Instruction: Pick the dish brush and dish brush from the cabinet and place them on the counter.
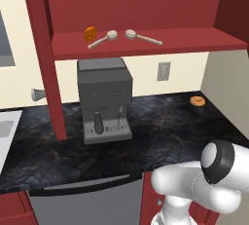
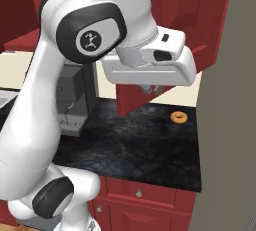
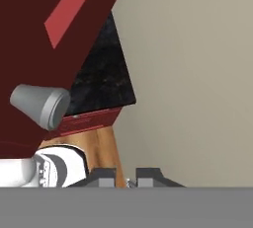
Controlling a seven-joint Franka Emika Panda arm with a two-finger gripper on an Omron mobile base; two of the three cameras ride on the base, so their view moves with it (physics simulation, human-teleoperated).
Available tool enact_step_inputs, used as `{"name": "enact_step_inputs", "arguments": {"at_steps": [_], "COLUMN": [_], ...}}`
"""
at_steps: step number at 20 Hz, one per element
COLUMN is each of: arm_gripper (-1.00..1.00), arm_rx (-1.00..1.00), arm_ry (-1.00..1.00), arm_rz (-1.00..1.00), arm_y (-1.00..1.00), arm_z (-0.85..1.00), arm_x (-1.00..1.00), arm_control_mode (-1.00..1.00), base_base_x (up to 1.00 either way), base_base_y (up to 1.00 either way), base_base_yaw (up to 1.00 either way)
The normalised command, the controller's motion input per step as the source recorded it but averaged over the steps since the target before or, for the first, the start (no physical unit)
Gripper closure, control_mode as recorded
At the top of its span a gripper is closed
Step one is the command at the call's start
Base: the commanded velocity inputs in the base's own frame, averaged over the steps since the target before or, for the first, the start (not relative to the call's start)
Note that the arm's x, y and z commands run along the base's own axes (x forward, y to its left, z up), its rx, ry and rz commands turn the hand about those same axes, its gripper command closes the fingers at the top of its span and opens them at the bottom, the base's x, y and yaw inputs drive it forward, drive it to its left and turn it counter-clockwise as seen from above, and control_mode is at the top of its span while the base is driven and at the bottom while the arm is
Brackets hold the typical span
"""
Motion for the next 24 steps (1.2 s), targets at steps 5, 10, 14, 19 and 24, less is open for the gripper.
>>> {"name": "enact_step_inputs", "arguments": {"at_steps": [5, 10, 14, 19, 24], "arm_gripper": [-1.0, -1.0, -1.0, -1.0, -1.0], "arm_rx": [0.0, -0.01, -0.04, -0.2, -0.31], "arm_ry": [0.0, -0.02, -0.07, -0.02, 0.17], "arm_rz": [-0.07, -0.16, -0.15, -0.03, 0.0], "arm_y": [-0.09, 0.06, 0.32, 0.79, 1.0], "arm_z": [0.0, -0.01, 0.09, 0.16, -0.01], "arm_x": [-0.39, -0.65, -0.84, -0.48, -0.02], "arm_control_mode": [-1.0, -1.0, -1.0, -1.0, -1.0], "base_base_x": [0.0, 0.0, 0.0, 0.0, 0.0], "base_base_y": [0.0, 0.0, 0.0, 0.0, 0.0], "base_base_yaw": [0.0, 0.0, 0.0, 0.0, 0.0]}}
